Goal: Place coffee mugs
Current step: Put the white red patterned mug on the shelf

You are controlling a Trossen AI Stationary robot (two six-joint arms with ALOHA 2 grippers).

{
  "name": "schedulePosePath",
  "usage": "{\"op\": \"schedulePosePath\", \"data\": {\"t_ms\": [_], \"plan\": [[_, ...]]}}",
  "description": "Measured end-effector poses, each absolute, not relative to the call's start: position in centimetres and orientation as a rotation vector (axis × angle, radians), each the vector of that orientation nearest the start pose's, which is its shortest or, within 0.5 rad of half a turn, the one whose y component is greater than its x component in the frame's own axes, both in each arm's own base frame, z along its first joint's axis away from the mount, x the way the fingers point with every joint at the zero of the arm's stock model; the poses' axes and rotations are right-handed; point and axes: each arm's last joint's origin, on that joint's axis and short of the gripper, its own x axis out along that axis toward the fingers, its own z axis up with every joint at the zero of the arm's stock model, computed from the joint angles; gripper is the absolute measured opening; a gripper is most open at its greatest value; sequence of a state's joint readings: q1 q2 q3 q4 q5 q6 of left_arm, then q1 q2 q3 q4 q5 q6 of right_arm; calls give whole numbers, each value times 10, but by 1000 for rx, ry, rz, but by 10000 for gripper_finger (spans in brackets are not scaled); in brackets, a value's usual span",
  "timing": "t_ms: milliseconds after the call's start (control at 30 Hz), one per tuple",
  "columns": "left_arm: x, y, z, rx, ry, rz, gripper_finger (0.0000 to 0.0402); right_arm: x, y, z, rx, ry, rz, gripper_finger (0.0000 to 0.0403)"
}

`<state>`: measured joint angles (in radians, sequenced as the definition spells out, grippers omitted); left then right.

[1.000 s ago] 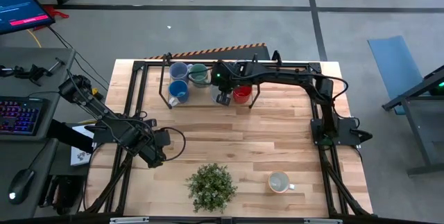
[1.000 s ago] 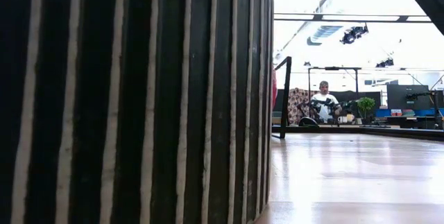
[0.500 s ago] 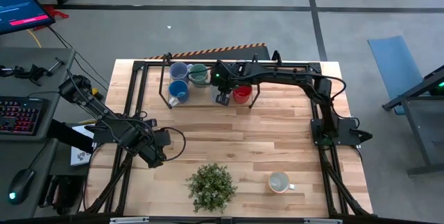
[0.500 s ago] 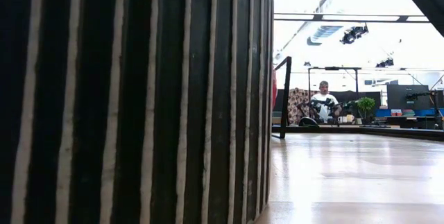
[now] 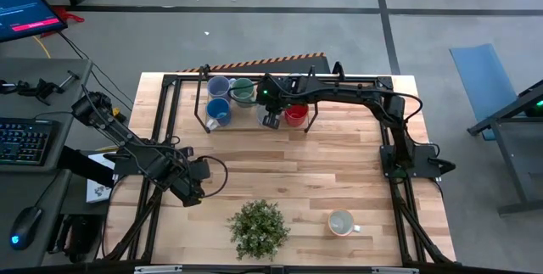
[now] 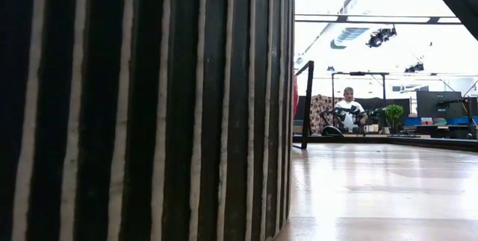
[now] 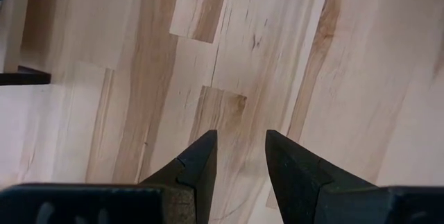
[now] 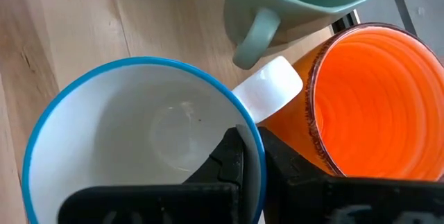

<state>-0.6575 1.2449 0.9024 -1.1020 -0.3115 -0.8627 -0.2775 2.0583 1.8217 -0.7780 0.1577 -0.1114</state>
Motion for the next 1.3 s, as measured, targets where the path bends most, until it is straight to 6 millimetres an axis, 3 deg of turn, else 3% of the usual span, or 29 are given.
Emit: {"op": "schedulePosePath", "data": {"t_ms": [733, 1300], "plan": [[163, -114, 233, -65, 1255, 272, 113, 425, -129, 255, -52, 1075, -368, 1], [163, -114, 233, -65, 1255, 272, 113, 424, -128, 251, -51, 1103, -364, 63]]}}
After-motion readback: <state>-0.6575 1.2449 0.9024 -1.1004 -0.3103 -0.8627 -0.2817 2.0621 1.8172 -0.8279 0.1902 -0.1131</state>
